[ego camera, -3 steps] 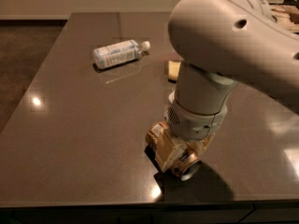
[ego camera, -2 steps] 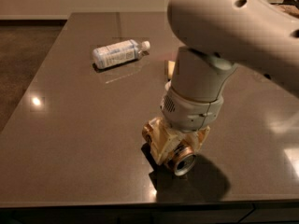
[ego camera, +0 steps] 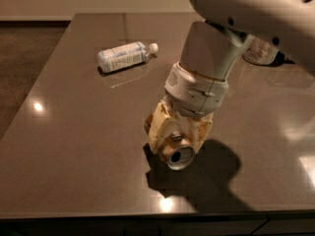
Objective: Place orange can upright
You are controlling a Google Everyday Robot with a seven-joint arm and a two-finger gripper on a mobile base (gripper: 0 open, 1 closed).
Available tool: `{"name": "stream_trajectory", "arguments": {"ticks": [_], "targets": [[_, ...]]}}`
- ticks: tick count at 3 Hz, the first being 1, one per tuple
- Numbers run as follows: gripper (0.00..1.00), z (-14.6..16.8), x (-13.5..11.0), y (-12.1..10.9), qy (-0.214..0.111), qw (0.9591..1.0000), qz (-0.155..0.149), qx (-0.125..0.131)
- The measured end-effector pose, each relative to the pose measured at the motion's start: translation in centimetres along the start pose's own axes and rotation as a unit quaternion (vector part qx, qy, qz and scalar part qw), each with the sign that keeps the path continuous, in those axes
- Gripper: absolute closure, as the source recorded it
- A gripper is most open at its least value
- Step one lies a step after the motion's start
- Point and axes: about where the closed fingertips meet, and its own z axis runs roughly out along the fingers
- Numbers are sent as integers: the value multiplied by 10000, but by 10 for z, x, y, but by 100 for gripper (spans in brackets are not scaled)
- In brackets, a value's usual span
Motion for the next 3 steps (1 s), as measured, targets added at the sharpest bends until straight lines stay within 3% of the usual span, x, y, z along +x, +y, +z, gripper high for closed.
{"name": "stream_trajectory", "arguments": {"ticks": [1, 2, 3], "targets": [[100, -7, 12, -8, -179, 9970, 583, 474], [100, -21, 22, -15, -261, 9887, 1275, 746], [100, -38, 25, -20, -158, 9745, 2054, 892]]}}
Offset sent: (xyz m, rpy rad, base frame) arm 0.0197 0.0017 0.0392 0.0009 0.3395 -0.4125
